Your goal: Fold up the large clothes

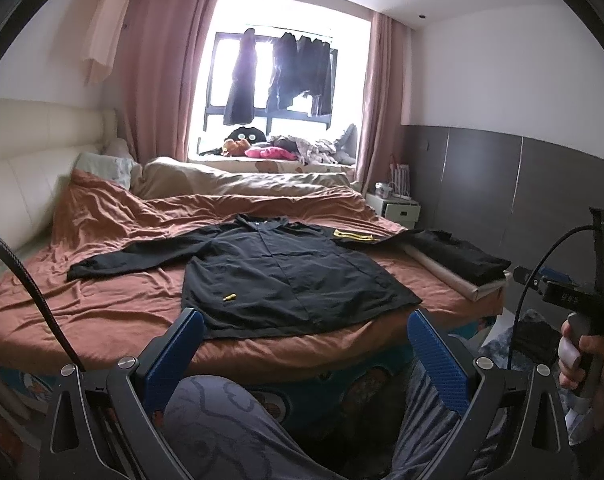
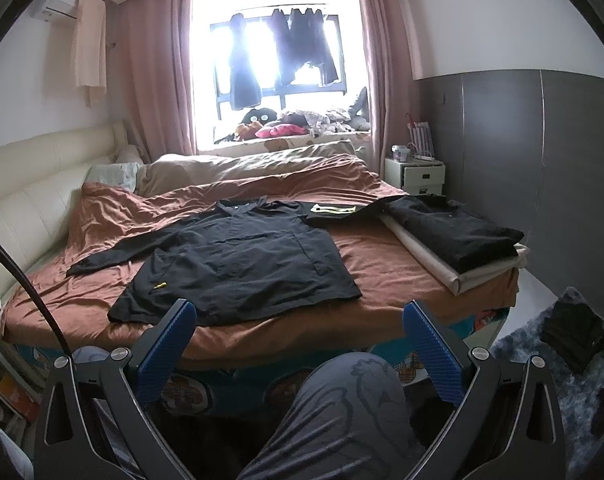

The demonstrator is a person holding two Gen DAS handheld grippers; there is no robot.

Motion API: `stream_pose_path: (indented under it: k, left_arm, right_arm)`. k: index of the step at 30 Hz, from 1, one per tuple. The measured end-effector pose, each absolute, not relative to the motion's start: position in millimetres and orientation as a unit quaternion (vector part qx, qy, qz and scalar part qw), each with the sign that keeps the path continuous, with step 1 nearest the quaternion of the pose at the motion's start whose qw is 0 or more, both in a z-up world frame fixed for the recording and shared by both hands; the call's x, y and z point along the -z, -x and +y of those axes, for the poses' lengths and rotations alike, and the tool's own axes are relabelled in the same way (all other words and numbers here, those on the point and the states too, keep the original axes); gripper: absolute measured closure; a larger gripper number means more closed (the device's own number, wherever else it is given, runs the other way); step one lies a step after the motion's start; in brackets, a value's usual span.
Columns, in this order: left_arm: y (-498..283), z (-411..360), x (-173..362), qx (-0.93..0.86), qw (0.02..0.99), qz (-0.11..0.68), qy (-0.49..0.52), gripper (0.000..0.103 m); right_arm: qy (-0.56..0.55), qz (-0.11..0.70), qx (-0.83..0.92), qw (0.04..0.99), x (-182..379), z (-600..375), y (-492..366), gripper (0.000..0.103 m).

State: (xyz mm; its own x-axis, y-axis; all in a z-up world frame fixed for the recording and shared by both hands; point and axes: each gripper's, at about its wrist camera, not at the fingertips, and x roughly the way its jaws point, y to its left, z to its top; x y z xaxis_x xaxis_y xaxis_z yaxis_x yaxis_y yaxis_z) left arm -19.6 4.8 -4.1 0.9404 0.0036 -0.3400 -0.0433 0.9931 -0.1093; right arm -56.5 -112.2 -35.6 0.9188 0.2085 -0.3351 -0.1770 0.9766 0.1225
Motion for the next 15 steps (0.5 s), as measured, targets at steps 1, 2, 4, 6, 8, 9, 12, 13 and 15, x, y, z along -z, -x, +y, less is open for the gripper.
stream_pose_path:
  k: [1, 2, 4, 6, 8, 9, 12, 13, 15]
  left_arm:
    - [20.6, 5.3, 4.2, -0.012, 0.983, 0.171, 0.059, 0.000]
    - [20.2, 5.1, 4.2, -0.012, 0.983, 0.172, 0.059, 0.000]
    - [20.7, 5.1, 4.1, -0.013, 0.983, 0.171, 0.059, 0.000]
    - [21.4, 4.6, 3.3, -0.013, 0.984, 0.170, 0.057, 0.000]
    - [22.7, 3.1, 3.5, -0.011, 0.985, 0.166, 0.055, 0.000]
    - [23.5, 2.9, 4.0, -0.009, 0.985, 0.163, 0.053, 0.000]
    - [23.8, 2.5, 4.2, -0.009, 0.985, 0.165, 0.053, 0.000]
    - [23.8, 2.5, 4.7, -0.008, 0.985, 0.166, 0.052, 0.000]
    - [25.0, 1.4, 4.9, -0.006, 0.985, 0.164, 0.046, 0.000]
  right_arm:
    - [-0.045, 0.176, -0.099, 0.978, 34.9, -112.6, 55.9, 0.000]
    - [-0.046, 0.176, -0.099, 0.978, 34.8, -112.8, 56.2, 0.000]
    - [-0.046, 0.176, -0.099, 0.978, 34.5, -113.4, 56.3, 0.000]
    - [-0.046, 0.176, -0.101, 0.978, 34.5, -114.3, 56.9, 0.000]
    - [-0.044, 0.173, -0.102, 0.979, 34.1, -114.8, 58.7, 0.000]
    - [-0.044, 0.172, -0.102, 0.979, 34.1, -114.9, 59.0, 0.000]
    - [-0.044, 0.171, -0.103, 0.979, 34.2, -114.0, 59.7, 0.000]
    - [-0.043, 0.170, -0.103, 0.979, 34.4, -113.6, 59.8, 0.000]
    - [-0.043, 0.170, -0.103, 0.979, 34.6, -113.3, 59.8, 0.000]
